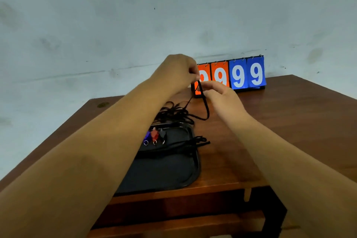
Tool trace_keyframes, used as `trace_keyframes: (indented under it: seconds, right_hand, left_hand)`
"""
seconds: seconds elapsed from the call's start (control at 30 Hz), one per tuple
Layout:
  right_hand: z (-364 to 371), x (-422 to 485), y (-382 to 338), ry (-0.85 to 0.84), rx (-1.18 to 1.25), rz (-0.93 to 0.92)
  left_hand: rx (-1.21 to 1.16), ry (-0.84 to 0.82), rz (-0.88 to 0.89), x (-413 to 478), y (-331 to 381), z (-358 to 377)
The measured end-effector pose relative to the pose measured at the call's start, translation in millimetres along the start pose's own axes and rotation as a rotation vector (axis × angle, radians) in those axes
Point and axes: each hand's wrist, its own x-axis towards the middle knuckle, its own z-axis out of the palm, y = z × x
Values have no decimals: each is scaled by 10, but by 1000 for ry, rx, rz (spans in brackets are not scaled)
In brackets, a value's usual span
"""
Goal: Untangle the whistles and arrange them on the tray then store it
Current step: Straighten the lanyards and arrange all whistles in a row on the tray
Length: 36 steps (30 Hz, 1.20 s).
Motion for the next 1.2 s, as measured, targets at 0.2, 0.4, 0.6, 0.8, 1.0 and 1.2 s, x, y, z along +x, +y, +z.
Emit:
trace_keyframes:
  seconds: [0.2,0.4,0.6,0.8,1.0,1.2]
  right_hand:
    - [153,100,-594,-49,-88,-118]
    - [279,164,-1062,-53,-69,-179]
    - [283,91,-1215,-103,-326,-212]
    - [233,87,-936,-145,-500,-180]
    - [114,99,-640,-144,-657,-145]
    - [72,176,-439,-141,-729,-82]
  left_hand:
    - [-155,115,-24,9,-70,-492]
    - [-203,139,-8,-120,-128,-1000]
    - [-259,214,-129,-282,-549,-1394]
    - [-354,282,-235,-519,-1037,-1469]
    - [-424,371,-349,-687,-1358,-1371]
    - [-452,426,-452,-784,-1579,-1210]
